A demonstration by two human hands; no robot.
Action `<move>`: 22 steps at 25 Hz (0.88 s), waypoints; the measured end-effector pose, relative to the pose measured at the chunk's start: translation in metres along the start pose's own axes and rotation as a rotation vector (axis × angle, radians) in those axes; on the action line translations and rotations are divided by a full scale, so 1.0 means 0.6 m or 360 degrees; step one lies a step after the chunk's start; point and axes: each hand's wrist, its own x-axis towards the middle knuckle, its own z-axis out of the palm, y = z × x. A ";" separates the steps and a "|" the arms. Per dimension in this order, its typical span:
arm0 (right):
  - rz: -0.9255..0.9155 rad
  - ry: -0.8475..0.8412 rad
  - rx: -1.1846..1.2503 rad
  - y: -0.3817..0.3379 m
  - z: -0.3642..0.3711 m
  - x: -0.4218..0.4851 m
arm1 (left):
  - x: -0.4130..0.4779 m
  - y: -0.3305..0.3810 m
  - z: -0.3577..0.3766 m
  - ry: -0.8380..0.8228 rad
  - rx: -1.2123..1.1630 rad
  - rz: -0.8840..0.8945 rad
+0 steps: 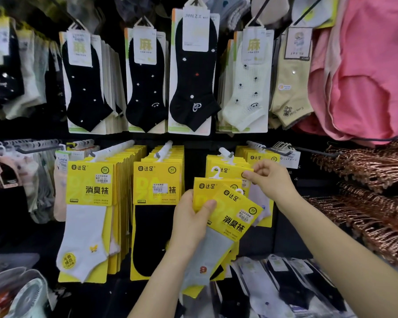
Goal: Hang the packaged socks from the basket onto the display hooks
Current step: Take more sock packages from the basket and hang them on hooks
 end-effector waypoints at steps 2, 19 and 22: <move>-0.0044 -0.0016 -0.0027 -0.004 -0.009 -0.004 | 0.004 0.000 0.008 -0.0026 0.0026 0.0001; -0.0143 -0.0491 -0.0320 -0.110 -0.031 0.046 | 0.018 -0.003 0.028 -0.0070 -0.0059 -0.0097; -0.0088 -0.0537 -0.0434 -0.119 -0.029 0.053 | 0.020 -0.004 0.028 -0.0048 -0.0072 -0.0115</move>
